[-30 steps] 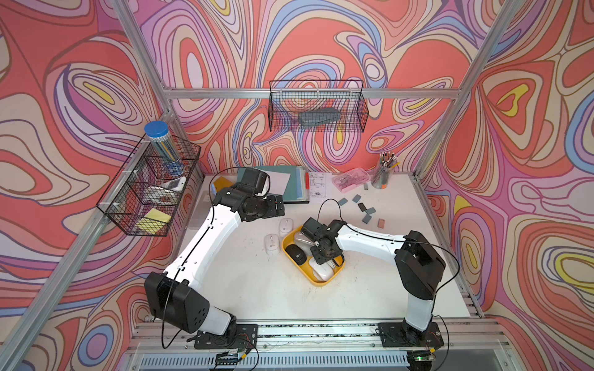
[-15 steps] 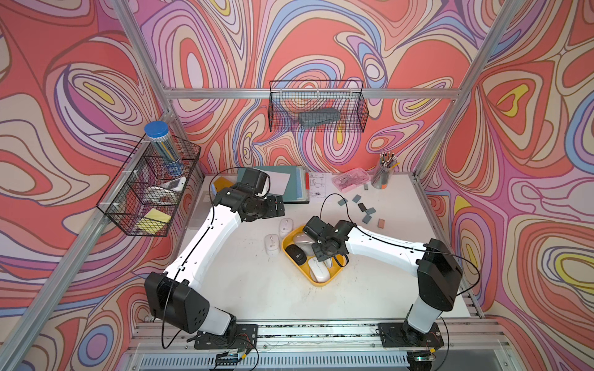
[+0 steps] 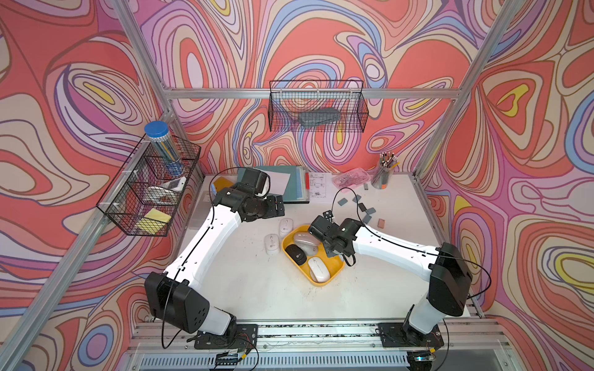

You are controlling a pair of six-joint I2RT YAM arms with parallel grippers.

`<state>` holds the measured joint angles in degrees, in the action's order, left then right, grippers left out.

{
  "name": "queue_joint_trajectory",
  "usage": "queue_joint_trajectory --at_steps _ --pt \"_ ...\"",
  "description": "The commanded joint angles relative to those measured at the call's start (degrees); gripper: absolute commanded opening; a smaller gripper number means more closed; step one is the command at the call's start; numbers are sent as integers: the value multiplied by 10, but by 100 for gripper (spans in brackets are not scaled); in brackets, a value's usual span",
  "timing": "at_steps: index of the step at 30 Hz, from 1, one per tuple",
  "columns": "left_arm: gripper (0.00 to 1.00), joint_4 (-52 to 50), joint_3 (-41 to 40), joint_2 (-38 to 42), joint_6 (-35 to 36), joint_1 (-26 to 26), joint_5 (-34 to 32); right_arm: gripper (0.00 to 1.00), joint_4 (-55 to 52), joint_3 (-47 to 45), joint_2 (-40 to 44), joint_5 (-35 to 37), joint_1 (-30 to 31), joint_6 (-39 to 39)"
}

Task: Take out the mouse from the storage box
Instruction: Pick up the mouse from the storage box, then place the mouse at the center of the board.

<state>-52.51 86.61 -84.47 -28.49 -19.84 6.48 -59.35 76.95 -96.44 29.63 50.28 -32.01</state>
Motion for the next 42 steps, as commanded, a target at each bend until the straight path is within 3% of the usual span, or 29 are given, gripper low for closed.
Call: queue_joint_trajectory --at_steps 1,6,12,26,29,32,33,38,42 --pt "94 9 -7 13 1 3 1 25 -37 16 -5 51 -24 -30" --pt "95 9 -7 16 1 3 0 25 -41 13 -6 59 -81 -19" --pt "95 8 -7 16 2 4 1 25 -69 29 -75 81 -144 0" --pt "94 10 -8 20 3 3 -3 25 -25 55 -217 45 -153 12" --pt "94 9 -8 17 3 3 -3 31 -23 62 -238 46 -153 9" --pt "95 10 -8 15 3 3 -3 53 -20 72 -245 37 -153 1" --pt "94 9 -9 15 3 4 -3 55 -17 75 -244 35 -153 1" --pt "95 9 -8 12 3 4 -4 59 -10 87 -225 21 -152 0" --pt "95 9 -8 10 3 4 -5 60 -27 89 -162 -21 -147 -3"
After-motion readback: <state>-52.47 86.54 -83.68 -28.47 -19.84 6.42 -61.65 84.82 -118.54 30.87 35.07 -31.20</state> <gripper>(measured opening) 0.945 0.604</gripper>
